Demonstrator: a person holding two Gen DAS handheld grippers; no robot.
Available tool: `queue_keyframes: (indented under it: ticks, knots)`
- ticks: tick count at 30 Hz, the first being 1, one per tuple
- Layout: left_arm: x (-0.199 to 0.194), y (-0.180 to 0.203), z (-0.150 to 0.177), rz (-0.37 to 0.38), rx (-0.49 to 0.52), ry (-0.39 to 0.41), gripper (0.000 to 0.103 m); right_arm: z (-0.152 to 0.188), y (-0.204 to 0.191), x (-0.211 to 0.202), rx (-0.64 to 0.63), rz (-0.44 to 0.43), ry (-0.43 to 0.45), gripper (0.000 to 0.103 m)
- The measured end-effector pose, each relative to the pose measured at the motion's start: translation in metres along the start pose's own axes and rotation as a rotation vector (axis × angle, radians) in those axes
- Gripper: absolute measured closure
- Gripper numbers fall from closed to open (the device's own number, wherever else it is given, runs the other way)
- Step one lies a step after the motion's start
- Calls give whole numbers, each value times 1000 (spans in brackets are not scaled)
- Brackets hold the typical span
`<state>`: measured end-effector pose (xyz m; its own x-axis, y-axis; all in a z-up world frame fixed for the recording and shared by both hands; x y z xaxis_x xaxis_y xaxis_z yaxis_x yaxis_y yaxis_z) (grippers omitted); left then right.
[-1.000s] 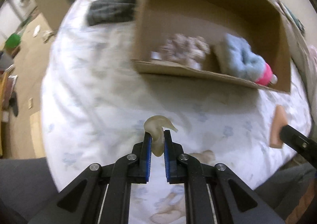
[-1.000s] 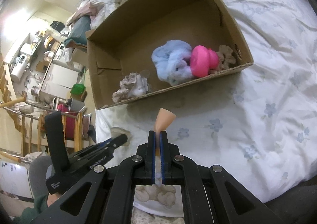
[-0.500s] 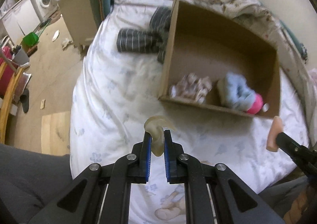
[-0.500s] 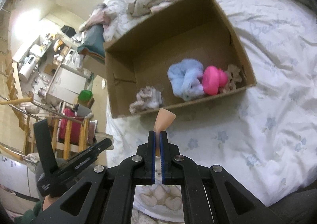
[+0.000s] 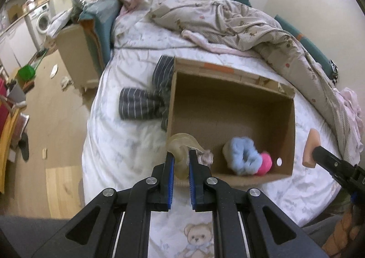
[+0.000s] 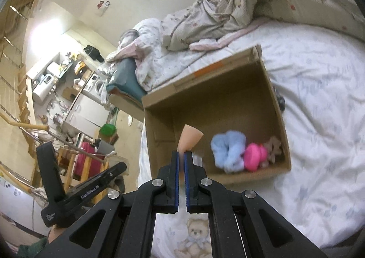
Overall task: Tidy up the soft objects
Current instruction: 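Carry both held items over the box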
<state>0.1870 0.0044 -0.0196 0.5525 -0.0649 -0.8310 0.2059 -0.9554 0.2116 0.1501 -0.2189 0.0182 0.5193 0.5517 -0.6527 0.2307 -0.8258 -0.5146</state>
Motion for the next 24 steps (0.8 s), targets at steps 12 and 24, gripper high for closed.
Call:
queue_keyframes:
  ticks: [12,24]
  knots:
    - [30,23,-28,10,43,16,93,-36,20,18,29,-4,53,97]
    - [98,35,-4,40,112,-40,92,-6,66,59,69,80,-44,97]
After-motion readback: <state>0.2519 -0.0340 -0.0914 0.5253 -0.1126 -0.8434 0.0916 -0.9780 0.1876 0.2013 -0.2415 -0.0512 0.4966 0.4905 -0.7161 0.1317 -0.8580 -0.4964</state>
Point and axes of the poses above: each gripper's, at about its wrist camera, not at the fingertips, and x roughly the way its jaws point, y to its right, z to its underside, the point moved 8 cm from there along x, roughly the way its jaws point, and after that the axes turned 10 degrees about -x, right-handed, at the moved point
